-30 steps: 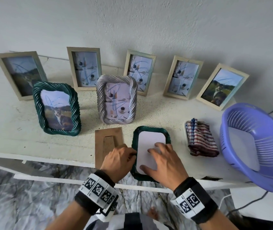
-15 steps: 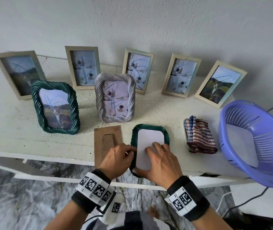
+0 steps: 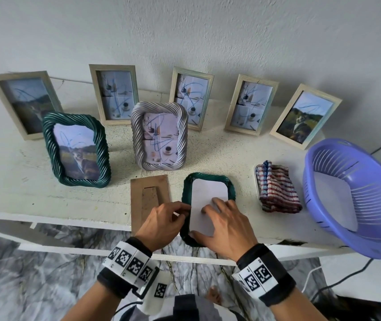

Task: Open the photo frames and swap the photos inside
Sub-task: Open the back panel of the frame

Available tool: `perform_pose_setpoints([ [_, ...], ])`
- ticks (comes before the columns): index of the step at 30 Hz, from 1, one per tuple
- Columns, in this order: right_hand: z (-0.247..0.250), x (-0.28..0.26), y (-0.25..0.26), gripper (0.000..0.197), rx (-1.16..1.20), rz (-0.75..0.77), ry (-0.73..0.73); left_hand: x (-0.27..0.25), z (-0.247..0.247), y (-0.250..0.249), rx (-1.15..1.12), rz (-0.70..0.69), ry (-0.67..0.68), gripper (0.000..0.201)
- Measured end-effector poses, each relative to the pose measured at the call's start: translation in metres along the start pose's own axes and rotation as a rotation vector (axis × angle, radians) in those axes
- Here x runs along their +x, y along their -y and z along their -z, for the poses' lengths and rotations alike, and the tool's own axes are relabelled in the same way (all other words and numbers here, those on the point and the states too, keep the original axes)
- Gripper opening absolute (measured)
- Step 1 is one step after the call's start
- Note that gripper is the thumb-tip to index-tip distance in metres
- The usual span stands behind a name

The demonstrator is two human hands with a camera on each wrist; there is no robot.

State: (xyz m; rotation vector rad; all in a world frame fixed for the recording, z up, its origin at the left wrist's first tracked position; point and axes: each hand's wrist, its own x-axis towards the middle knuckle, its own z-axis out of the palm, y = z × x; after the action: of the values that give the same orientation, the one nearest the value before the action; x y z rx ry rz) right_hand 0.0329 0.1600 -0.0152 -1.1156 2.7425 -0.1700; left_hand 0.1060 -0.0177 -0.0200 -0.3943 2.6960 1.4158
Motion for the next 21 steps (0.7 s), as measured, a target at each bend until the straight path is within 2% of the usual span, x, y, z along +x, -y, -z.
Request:
perform_pose_setpoints([
  [4,0.000,0.001,0.003,0.067,-0.015,0.001,-0.006,-0.002,-0.001,-0.001,-0.044,-0.008,0.042,0.031],
  [9,0.001,0.000,0.011,0.057,0.005,-0.003,-0.003,-0.001,-0.001,-0.001,-0.010,-0.012,-0.002,0.031],
  [14,0.003,0.000,0.003,0.035,0.110,0.044,-0.113,-0.001,-0.006,0.005,0.114,-0.058,-0.034,0.032],
  [21,0.006,-0.006,-0.007,0.019,0.272,0.094,-0.222,-0.001,-0.014,0.010,0.231,-0.021,-0.077,0.040],
])
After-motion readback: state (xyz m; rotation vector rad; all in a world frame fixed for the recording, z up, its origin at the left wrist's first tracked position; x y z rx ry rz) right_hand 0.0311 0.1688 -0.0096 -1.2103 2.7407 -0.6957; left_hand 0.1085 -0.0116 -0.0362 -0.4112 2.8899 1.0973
